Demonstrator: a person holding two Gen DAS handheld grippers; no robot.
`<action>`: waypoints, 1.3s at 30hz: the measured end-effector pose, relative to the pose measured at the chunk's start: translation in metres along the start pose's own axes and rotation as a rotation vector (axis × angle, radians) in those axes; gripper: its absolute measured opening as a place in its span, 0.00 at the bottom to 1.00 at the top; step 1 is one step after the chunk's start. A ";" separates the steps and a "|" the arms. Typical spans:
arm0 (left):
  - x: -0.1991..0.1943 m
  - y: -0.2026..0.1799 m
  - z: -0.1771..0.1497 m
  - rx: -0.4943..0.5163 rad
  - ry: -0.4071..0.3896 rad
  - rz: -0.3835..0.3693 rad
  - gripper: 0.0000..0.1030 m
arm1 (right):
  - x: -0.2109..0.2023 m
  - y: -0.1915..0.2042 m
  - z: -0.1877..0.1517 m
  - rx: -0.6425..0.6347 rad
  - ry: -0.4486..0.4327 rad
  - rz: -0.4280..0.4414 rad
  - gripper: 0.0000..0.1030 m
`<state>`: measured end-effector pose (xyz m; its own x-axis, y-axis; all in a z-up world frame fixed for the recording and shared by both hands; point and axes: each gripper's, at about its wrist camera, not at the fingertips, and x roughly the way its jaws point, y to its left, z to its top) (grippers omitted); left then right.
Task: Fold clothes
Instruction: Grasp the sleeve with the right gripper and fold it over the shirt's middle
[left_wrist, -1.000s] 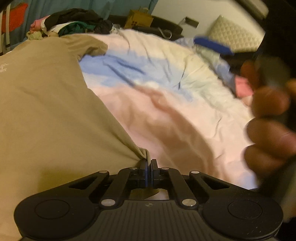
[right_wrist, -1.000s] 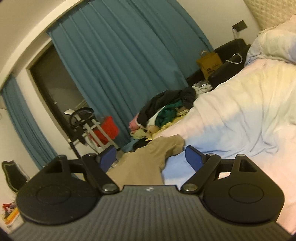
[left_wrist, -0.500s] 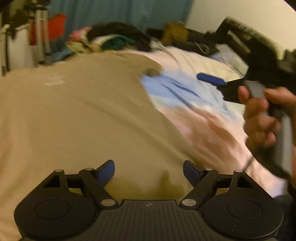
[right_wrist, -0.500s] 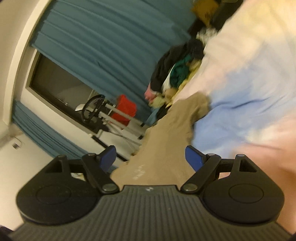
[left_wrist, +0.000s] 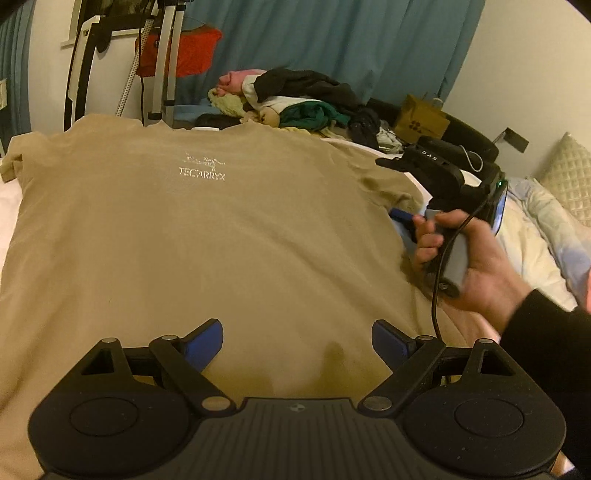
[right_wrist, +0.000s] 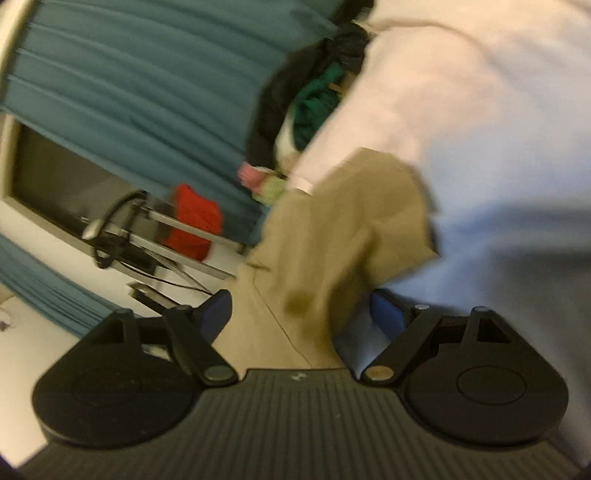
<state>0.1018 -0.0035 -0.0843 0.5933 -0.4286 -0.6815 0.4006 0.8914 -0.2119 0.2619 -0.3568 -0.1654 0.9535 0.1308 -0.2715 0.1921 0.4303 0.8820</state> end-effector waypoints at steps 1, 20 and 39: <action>0.005 0.003 0.004 -0.013 0.000 -0.007 0.87 | 0.005 -0.001 0.000 -0.002 -0.022 0.040 0.82; -0.002 0.060 0.047 -0.120 -0.097 0.067 0.87 | 0.046 0.144 -0.006 -0.496 -0.174 -0.220 0.11; -0.101 0.194 0.047 -0.294 -0.235 0.295 0.91 | 0.169 0.288 -0.269 -1.333 -0.043 -0.388 0.11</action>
<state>0.1527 0.2059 -0.0240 0.8071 -0.1423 -0.5730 -0.0034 0.9694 -0.2456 0.4165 0.0292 -0.0606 0.9016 -0.2089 -0.3789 0.1026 0.9539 -0.2819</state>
